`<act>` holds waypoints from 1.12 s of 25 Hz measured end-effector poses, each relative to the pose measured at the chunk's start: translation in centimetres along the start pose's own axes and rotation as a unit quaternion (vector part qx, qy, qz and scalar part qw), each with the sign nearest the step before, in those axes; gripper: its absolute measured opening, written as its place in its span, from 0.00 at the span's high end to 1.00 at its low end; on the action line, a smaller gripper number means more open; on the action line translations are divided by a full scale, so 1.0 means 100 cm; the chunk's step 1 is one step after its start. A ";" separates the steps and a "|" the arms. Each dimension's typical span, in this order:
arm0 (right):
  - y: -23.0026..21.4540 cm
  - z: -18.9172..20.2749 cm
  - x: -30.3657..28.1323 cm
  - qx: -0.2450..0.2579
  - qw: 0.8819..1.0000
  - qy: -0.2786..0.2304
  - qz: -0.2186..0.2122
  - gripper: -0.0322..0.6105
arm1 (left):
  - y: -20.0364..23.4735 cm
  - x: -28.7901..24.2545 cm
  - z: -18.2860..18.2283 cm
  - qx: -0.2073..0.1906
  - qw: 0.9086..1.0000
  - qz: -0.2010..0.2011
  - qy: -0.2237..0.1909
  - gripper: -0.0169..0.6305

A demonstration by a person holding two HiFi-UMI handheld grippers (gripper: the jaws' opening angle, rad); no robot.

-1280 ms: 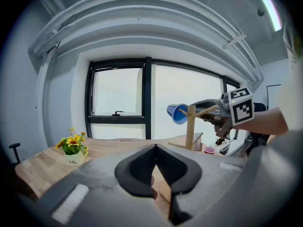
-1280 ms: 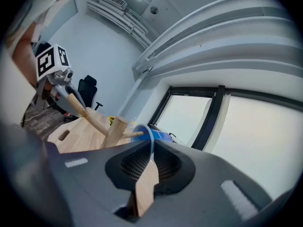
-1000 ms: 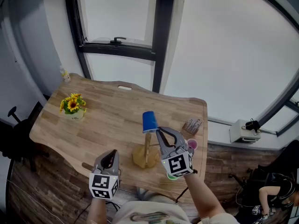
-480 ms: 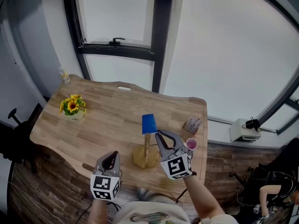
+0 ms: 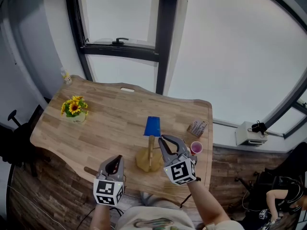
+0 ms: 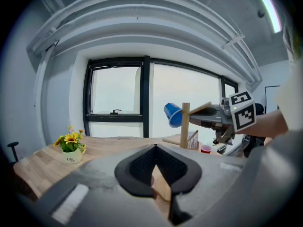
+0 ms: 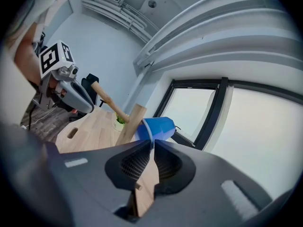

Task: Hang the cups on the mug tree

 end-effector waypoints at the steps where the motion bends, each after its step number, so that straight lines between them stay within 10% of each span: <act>1: 0.001 0.000 0.000 0.000 1.000 0.001 -0.002 0.91 | 0.000 0.000 0.001 0.000 1.000 0.000 0.000 0.97; 28: -0.029 0.051 0.051 -0.140 0.986 0.069 0.062 0.84 | -0.007 -0.003 0.003 0.000 1.000 0.007 0.002 0.97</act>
Point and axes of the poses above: the fingertips, and each gripper's own axes: x backward along the fingers, y to its left, z out of its underside, the point moved 1 cm from there along x, backward along the fingers, and after that the axes turned 8 degrees about z, right-handed, at the moved point
